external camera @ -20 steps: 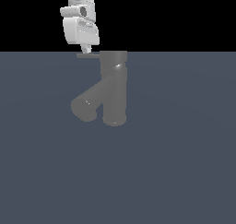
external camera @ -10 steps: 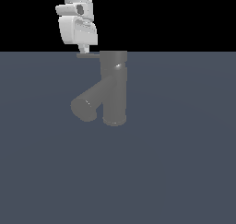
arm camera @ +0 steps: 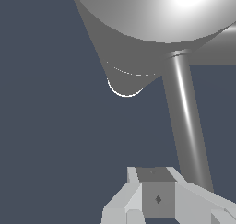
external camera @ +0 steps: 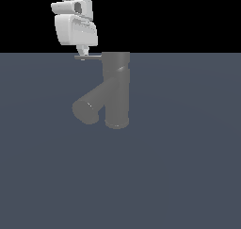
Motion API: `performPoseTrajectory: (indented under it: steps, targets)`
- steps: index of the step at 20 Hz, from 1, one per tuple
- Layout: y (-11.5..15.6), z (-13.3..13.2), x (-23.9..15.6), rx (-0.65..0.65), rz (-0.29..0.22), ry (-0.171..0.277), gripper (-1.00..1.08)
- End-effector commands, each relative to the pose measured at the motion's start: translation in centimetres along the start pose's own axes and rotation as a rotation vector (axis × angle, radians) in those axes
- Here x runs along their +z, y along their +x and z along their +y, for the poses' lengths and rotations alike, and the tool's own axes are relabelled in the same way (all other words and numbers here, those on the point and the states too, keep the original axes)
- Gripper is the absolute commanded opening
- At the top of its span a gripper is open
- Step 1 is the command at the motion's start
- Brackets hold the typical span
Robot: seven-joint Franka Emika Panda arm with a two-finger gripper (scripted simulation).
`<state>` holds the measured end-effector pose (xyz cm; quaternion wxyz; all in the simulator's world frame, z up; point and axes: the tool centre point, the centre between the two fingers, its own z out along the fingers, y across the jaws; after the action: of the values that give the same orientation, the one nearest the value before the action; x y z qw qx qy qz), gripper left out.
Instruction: Turn on the faucet by rotating a designated handle.
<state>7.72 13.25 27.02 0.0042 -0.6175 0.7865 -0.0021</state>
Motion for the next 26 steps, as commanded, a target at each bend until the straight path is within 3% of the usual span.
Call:
performPoseTrajectory:
  steps: [1, 19, 26]
  targets:
    - [0.2, 1.0, 0.0, 0.000, 0.004, -0.009, -1.00]
    - [0.5, 5.6, -0.1, 0.001, 0.004, -0.009, -1.00]
    - [1.7, 6.0, 0.0, 0.005, 0.005, -0.001, -1.00]
